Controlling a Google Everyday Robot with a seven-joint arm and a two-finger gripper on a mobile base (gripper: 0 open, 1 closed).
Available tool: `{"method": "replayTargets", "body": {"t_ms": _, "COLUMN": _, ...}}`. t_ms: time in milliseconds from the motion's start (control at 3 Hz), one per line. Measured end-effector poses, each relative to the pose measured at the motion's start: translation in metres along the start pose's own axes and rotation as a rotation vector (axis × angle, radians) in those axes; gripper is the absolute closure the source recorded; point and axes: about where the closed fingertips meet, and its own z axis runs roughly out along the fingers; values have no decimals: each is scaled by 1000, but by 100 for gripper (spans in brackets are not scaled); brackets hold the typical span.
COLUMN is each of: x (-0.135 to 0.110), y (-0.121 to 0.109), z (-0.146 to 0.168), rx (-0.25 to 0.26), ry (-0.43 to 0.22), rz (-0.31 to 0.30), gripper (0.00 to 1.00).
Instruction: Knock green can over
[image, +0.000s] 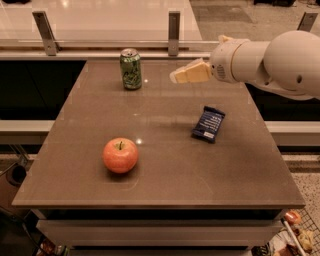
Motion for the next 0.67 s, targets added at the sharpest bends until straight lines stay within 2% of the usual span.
{"method": "replayTargets", "body": {"t_ms": 667, "x": 8, "y": 11, "z": 41, "rx": -60, "ry": -39, "rz": 50, "gripper": 0}}
